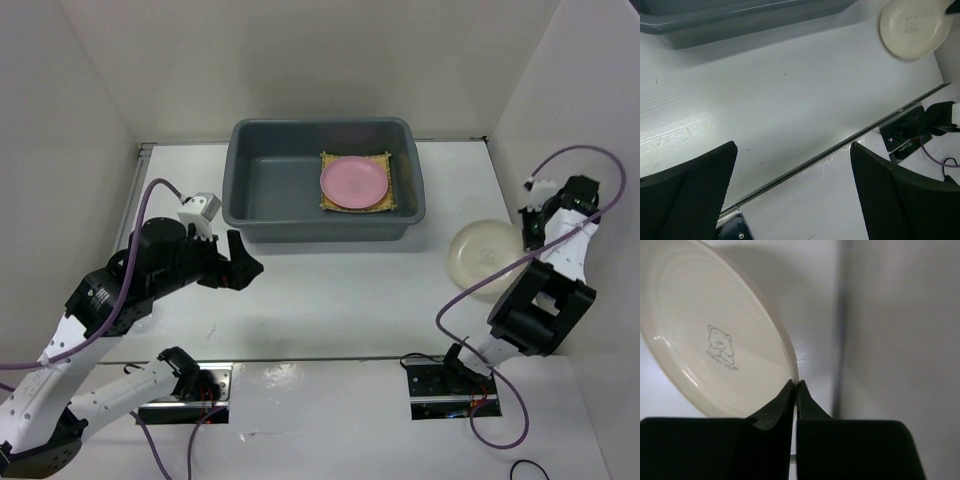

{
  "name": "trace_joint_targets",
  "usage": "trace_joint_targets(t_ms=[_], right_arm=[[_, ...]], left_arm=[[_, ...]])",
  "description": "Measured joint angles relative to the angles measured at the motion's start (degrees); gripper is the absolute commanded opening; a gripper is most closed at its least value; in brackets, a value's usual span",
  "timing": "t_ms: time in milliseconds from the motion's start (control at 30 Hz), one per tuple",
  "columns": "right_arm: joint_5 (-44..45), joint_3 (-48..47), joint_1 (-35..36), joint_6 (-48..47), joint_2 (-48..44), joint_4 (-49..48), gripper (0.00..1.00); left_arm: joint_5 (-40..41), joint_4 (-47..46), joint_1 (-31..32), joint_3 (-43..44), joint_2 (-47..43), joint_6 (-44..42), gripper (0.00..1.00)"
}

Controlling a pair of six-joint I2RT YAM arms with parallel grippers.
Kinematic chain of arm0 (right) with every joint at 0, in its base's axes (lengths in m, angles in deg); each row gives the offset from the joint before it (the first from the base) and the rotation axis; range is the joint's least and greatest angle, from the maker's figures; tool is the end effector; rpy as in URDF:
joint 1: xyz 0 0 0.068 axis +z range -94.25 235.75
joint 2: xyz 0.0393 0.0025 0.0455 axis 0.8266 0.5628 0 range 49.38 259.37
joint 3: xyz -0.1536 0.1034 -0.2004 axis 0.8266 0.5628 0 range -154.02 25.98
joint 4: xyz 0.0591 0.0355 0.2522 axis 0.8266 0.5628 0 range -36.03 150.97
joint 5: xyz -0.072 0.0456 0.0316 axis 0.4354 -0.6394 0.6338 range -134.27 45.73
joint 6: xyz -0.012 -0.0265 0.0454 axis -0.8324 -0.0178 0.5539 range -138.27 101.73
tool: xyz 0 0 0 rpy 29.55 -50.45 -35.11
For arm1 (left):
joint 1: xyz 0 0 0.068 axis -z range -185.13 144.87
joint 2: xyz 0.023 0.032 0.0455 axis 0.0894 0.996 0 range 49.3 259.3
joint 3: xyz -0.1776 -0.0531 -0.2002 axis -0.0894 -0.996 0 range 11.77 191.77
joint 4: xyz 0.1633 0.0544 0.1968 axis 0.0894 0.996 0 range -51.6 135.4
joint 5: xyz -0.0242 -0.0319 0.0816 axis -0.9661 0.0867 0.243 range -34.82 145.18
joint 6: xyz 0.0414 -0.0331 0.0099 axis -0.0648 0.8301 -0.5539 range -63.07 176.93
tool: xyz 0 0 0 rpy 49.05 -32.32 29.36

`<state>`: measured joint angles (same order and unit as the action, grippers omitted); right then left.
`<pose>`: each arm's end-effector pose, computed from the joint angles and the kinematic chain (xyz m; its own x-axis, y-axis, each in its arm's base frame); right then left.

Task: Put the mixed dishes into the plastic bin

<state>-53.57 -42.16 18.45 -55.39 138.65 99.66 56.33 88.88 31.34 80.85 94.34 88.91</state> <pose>0.2500 -0.1831 0.2448 -0.9135 -0.0528 -0.4035 -0.0049 0.9929 -0.1190 0.1057 -0.0773 0.4060 -0.6108 -0.2071 -0.7642 0.3022 0.8311 -0.4668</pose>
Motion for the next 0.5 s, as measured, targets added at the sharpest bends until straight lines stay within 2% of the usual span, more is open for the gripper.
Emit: trace_joint_targets(t_ms=[233,433,500], right_arm=[[-0.90,-24.02,1.73,2.60,-4.83,5.11,0.00],[-3.58,-39.87,8.13,7.61,-4.76,12.44,0.00],[-4.09,-48.24,11.93,10.03,-2.23,16.55,0.00]], left_arm=[[0.00,-1.22,0.00,-2.36,-0.20,0.07,1.00],[0.44,-1.09,0.00,-3.28,-0.68,0.13,1.00],[1.03,-1.27,0.00,-3.80,-0.92,-0.02,1.00]])
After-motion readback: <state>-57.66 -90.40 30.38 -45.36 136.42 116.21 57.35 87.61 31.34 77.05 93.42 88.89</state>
